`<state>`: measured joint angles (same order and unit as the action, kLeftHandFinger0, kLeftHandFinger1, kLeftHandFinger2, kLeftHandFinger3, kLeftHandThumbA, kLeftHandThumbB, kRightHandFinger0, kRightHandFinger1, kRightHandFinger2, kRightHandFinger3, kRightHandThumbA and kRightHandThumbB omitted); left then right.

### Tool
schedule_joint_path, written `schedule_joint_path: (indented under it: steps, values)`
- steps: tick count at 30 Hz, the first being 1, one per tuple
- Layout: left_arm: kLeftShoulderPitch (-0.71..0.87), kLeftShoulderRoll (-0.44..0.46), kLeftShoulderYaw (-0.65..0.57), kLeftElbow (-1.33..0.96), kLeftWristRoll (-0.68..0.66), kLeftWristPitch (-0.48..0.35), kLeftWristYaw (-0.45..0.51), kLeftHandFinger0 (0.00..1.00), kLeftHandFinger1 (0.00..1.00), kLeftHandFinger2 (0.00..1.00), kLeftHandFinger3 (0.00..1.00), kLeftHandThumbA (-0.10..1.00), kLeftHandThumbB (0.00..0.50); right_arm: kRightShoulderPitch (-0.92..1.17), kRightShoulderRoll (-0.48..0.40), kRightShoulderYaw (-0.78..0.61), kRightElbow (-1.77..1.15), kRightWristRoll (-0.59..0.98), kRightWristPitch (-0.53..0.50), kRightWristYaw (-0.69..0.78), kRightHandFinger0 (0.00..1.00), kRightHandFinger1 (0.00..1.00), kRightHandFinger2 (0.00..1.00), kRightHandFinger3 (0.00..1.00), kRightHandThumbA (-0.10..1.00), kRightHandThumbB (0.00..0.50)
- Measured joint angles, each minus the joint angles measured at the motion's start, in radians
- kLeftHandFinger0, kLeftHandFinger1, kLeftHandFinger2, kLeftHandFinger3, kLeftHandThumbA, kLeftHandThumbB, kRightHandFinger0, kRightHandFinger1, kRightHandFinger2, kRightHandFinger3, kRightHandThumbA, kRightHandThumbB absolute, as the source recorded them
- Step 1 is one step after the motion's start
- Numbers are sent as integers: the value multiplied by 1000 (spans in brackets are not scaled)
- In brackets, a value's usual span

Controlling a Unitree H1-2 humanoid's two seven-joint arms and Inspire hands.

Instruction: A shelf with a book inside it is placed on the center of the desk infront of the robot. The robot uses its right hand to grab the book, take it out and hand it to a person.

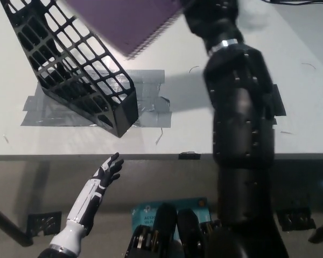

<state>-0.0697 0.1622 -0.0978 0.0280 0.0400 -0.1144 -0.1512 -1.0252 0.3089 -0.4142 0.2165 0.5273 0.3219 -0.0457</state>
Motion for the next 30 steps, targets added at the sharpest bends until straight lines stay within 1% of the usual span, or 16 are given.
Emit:
schedule_joint_path:
  steps: [1,2,4,8,10,12,14,17,21,22,23,25,26,27,28,30]
  values:
    - [3,0,0,0,0,0,0,1000,1000,1000,1000,1000,279,2,-6,-16,0,12,5,-5,0,0,0,0,1000,42]
    - [7,0,1,0,0,0,0,1000,1000,1000,1000,1000,304,8,-18,-41,1,30,12,-12,0,0,0,0,1000,31]
    - [20,0,3,-1,0,0,0,1000,1000,1000,1000,1000,295,22,-43,-83,8,63,22,-24,0,0,0,0,1000,45]
    - [43,0,5,-3,0,-2,0,1000,1000,1000,1000,1000,286,56,-96,-145,114,104,20,-35,0,0,0,0,1000,4]
    - [50,0,6,-3,0,-3,0,1000,1000,1000,1000,1000,285,78,-111,-160,171,109,17,-40,0,0,0,0,1000,27]
    - [53,0,7,-3,0,-3,0,1000,1000,1000,1000,1000,276,97,-121,-171,235,110,11,-49,0,0,0,0,994,23]
    - [53,0,7,-3,0,-3,0,1000,1000,999,1000,1000,296,100,-127,-179,280,110,4,-57,0,0,0,0,982,1]
    - [52,0,7,-11,0,-3,-1,1000,1000,1000,1000,1000,299,99,-142,-208,418,111,-24,-79,0,0,0,1,1000,0]
    - [52,1,8,-20,0,-3,-1,1000,1000,995,1000,1000,305,89,-155,-235,535,122,-56,-90,0,0,0,49,1000,0]
    - [52,1,7,-21,0,-3,-1,1000,1000,995,1000,1000,305,81,-164,-245,582,127,-73,-92,0,0,0,78,1000,0]
    - [52,1,7,-21,0,-3,-1,1000,1000,987,1000,1000,309,80,-164,-245,585,127,-73,-92,0,0,0,186,996,0]
    - [52,1,8,-22,0,-2,-2,1000,1000,977,1000,1000,317,55,-184,-263,673,136,-105,-95,0,0,55,324,972,9]
    - [52,1,8,-22,0,-2,-3,1000,996,973,1000,1000,322,51,-187,-266,688,138,-111,-96,0,0,116,422,983,4]
    - [52,1,8,-23,0,-1,-3,1000,996,973,1000,1000,322,37,-194,-275,725,143,-124,-98,0,0,116,422,983,4]
    - [52,1,8,-23,0,0,-4,1000,992,974,1000,1000,322,29,-198,-281,747,146,-132,-99,0,0,224,567,957,21]
    - [51,1,8,-24,0,1,-6,1000,986,970,1000,1000,308,4,-210,-301,810,160,-159,-99,0,0,223,549,962,38]
